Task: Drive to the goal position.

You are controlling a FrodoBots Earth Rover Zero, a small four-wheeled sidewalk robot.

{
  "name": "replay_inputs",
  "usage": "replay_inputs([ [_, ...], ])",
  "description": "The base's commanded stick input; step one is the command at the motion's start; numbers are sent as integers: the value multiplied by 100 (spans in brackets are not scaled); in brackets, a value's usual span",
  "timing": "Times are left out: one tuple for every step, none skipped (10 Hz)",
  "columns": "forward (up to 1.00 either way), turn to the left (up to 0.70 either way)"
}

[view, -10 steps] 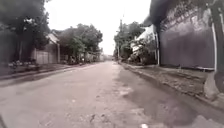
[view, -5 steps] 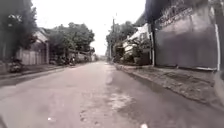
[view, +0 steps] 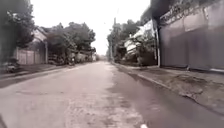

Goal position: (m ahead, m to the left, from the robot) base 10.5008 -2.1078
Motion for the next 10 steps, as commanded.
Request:
replay_inputs([
  [100,0],
  [100,0],
  [100,0],
  [100,0],
  [100,0],
  [100,0],
  [100,0],
  [100,0],
  [100,0],
  [100,0],
])
